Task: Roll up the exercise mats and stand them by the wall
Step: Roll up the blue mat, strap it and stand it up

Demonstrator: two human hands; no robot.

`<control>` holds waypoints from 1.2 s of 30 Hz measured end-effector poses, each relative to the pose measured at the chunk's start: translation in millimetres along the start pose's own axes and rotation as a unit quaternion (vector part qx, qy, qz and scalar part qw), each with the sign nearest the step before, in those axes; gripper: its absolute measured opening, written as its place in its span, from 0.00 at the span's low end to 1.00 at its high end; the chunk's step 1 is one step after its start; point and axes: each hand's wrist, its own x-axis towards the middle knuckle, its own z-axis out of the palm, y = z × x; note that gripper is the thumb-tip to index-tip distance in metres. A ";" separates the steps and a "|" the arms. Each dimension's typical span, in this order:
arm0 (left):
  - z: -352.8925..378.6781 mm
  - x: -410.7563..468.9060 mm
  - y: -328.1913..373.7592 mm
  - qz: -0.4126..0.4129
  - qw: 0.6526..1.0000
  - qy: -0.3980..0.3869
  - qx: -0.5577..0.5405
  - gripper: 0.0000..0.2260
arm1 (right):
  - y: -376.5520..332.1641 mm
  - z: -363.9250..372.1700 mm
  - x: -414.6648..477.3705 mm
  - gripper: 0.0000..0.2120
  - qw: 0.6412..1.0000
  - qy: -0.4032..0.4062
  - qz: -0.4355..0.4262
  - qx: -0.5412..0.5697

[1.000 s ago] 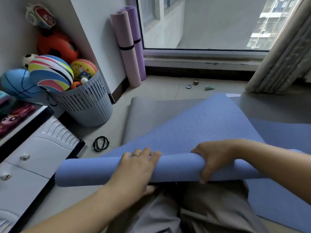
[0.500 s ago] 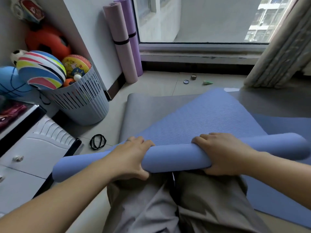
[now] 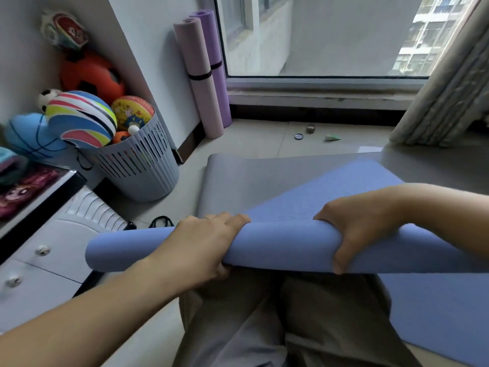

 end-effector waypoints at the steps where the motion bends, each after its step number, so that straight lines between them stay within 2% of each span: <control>1: 3.1 -3.6 2.2 0.002 1.000 -0.018 -0.008 0.31 | -0.4 5.9 2.6 0.25 1.000 -0.020 -0.002 0.008; 5: 26.7 -11.3 10.9 -0.006 0.995 -0.089 -0.055 0.29 | 0.8 37.4 20.1 0.27 0.996 -0.073 0.005 0.050; 8: 32.6 -9.5 10.6 -0.003 0.991 -0.114 -0.074 0.28 | 3.2 49.6 19.5 0.32 0.995 -0.062 0.002 0.074; 11: 29.5 -3.1 6.6 0.016 0.985 -0.150 -0.083 0.26 | -3.6 62.7 -1.1 0.33 0.999 0.038 -0.007 -0.009; 14: 26.0 4.8 3.5 0.027 0.970 -0.207 -0.128 0.25 | -17.3 87.9 -12.8 0.41 0.964 0.180 -0.007 -0.195; 16: 23.8 13.1 0.3 0.040 0.956 -0.252 -0.146 0.25 | -22.5 99.9 -6.9 0.39 0.957 0.210 0.005 -0.199; 18: 22.3 20.3 -3.9 0.037 0.946 -0.281 -0.157 0.26 | -20.4 103.4 -1.7 0.34 0.960 0.230 0.018 -0.156; 19: 21.9 21.6 -3.3 0.034 0.946 -0.279 -0.163 0.26 | -16.0 103.6 -0.3 0.33 0.961 0.243 0.019 -0.131; 21: 27.1 19.3 1.2 0.040 0.971 -0.203 -0.121 0.29 | -6.6 97.2 3.9 0.32 0.965 0.243 0.008 -0.095; 23: 37.7 13.3 12.0 0.055 0.994 -0.090 -0.023 0.34 | 1.1 84.8 9.7 0.32 0.980 0.195 -0.006 -0.048; 25: 45.5 11.2 22.7 0.051 0.998 -0.036 0.025 0.35 | 4.7 72.1 10.5 0.33 0.989 0.149 -0.004 -0.025; 27: 46.6 14.2 22.9 0.042 0.998 -0.032 0.018 0.33 | 0.7 69.4 9.8 0.35 0.981 0.174 0.008 -0.083; 30: 41.3 21.0 12.3 0.034 0.995 -0.065 -0.066 0.29 | -17.1 89.6 16.4 0.42 0.934 0.284 0.008 -0.215; 32: 36.1 26.9 4.4 0.037 0.983 -0.122 -0.129 0.27 | -26.5 101.7 28.3 0.40 0.920 0.320 -0.005 -0.224; 34: 31.2 33.7 -0.9 0.034 0.971 -0.166 -0.169 0.28 | -25.4 96.6 36.1 0.31 0.922 0.338 0.002 -0.188; 36: 30.8 35.2 -1.0 0.021 0.978 -0.151 -0.144 0.32 | -20.4 85.4 39.0 0.28 0.934 0.325 0.004 -0.148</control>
